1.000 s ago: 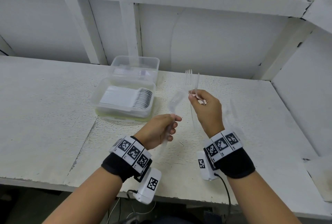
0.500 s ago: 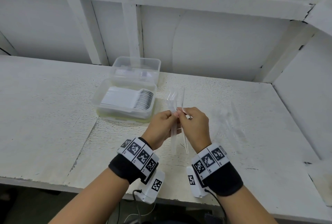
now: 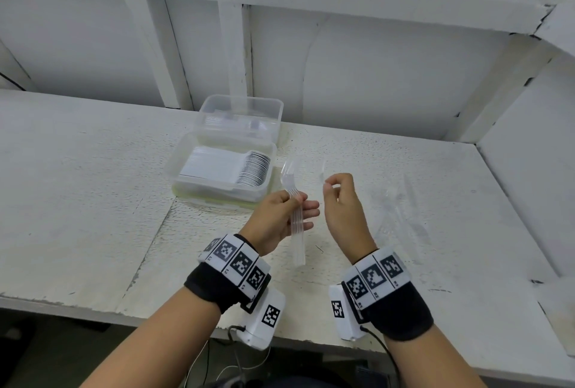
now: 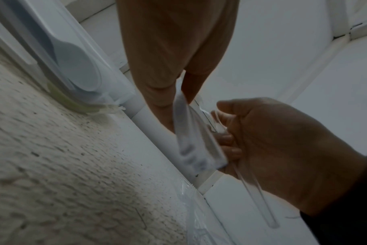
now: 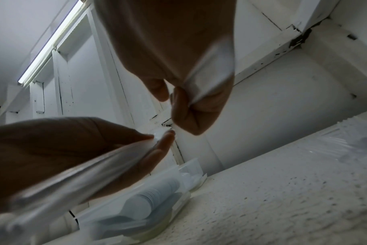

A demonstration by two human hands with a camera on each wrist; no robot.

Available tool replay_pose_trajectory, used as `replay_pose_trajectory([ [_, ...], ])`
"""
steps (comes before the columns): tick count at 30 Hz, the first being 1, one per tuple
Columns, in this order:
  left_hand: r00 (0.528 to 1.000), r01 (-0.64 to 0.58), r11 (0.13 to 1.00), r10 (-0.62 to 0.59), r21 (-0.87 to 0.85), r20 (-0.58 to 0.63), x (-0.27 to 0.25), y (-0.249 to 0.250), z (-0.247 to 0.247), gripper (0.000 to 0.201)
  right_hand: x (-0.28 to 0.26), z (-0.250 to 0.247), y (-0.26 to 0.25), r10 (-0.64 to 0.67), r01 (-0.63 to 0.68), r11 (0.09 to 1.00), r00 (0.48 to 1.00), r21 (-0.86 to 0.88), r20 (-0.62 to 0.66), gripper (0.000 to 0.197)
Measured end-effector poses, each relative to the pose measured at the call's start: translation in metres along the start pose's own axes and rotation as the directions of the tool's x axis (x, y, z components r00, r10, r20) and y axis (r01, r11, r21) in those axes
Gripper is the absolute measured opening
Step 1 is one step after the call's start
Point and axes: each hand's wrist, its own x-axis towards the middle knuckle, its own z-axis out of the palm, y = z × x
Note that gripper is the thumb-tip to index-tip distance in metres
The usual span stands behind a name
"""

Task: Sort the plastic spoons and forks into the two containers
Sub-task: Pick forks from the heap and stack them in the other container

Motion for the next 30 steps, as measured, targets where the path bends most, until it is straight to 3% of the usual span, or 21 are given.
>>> replay_pose_trajectory([
  [7, 0.998, -0.042, 0.998, 0.044, -0.047, 0.049, -0.003, -0.003, 0.008, 0.017, 0.002, 0.015, 0.007, -0.155, 0.143, 0.983, 0.983, -0.119, -0.096, 0.01],
  [11, 0.996, -0.038, 0.997, 0.043, -0.061, 0.076, -0.004, 0.0, 0.008, 0.021, 0.004, 0.018, 0.005, -0.038, 0.043, 0.997, 0.996, 0.059, -0.082, 0.021],
  [15, 0.995, 0.041, 0.999, -0.042, 0.013, 0.092, -0.001, 0.008, 0.003, 0.022, 0.005, 0.014, -0.001, 0.023, -0.039, 0.971, 0.997, 0.234, 0.069, 0.024],
  [18, 0.993, 0.081, 0.987, -0.093, 0.142, 0.078, 0.004, 0.019, -0.005, 0.018, 0.014, 0.0, -0.004, -0.06, 0.066, 0.997, 0.982, -0.027, 0.176, 0.028],
  [21, 0.993, 0.032, 0.892, -0.081, 0.45, 0.089, 0.007, 0.037, -0.015, 0.015, 0.026, -0.014, -0.011, -0.24, 0.263, 0.948, 0.961, -0.178, 0.139, 0.022],
  [23, 0.989, -0.005, 0.765, -0.09, 0.644, 0.115, 0.009, 0.049, -0.022, 0.015, 0.033, -0.022, -0.019, -0.461, 0.456, 0.815, 0.884, -0.357, 0.077, 0.018],
  [26, 0.972, -0.078, 0.581, -0.135, 0.81, 0.19, 0.014, 0.066, -0.031, 0.014, 0.044, -0.031, -0.03, -0.71, 0.666, 0.454, 0.672, -0.593, 0.21, 0.031],
  [28, 0.957, -0.117, 0.498, -0.175, 0.859, 0.232, 0.018, 0.075, -0.035, 0.012, 0.051, -0.032, -0.032, -0.705, 0.756, 0.216, 0.559, -0.618, 0.437, 0.038],
  [30, 0.944, -0.142, 0.456, -0.204, 0.879, 0.258, 0.022, 0.082, -0.036, 0.012, 0.057, -0.032, -0.033, -0.628, 0.81, 0.057, 0.484, -0.584, 0.609, 0.043],
])
